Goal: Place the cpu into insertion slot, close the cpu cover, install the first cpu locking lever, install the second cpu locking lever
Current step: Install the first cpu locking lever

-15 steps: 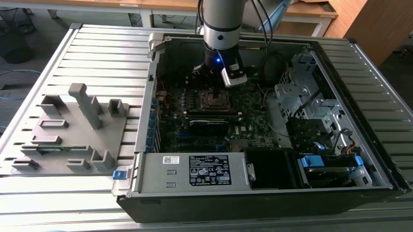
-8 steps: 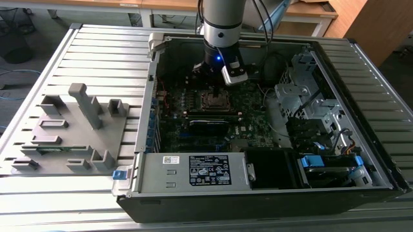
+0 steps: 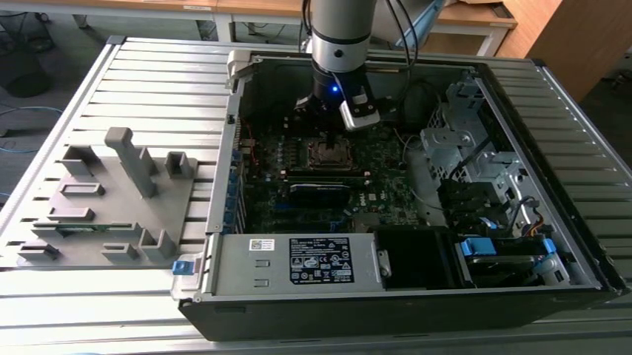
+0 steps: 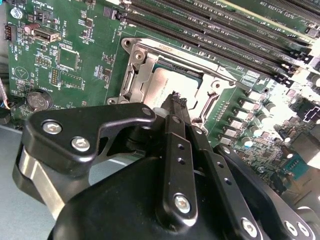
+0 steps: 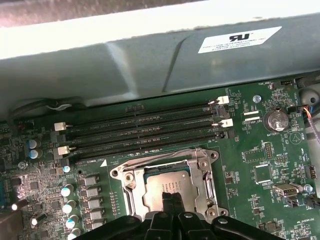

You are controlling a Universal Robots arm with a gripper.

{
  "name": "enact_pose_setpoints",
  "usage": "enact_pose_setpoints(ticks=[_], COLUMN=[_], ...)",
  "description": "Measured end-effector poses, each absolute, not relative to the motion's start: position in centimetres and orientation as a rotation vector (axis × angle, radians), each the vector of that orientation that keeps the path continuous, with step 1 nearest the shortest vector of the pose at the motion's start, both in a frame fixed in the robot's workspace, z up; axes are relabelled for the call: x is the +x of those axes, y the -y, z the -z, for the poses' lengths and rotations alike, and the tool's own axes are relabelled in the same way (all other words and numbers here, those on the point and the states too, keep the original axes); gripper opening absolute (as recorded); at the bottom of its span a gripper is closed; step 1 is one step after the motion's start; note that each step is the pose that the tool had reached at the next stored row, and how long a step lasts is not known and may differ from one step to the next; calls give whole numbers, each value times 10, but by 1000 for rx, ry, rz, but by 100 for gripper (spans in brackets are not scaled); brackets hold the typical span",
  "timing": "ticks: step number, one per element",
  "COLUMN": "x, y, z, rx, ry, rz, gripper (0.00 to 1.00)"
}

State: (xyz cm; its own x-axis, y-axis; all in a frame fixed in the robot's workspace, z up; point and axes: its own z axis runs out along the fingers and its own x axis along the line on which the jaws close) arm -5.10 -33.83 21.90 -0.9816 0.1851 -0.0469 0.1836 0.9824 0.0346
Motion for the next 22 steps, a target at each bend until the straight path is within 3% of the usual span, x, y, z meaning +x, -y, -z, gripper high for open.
enact_pose_setpoints(ticks=[22], x=[-51], y=[338], z=[-224], rx=[288], ry=[-3094], rz=[-44], gripper=[10])
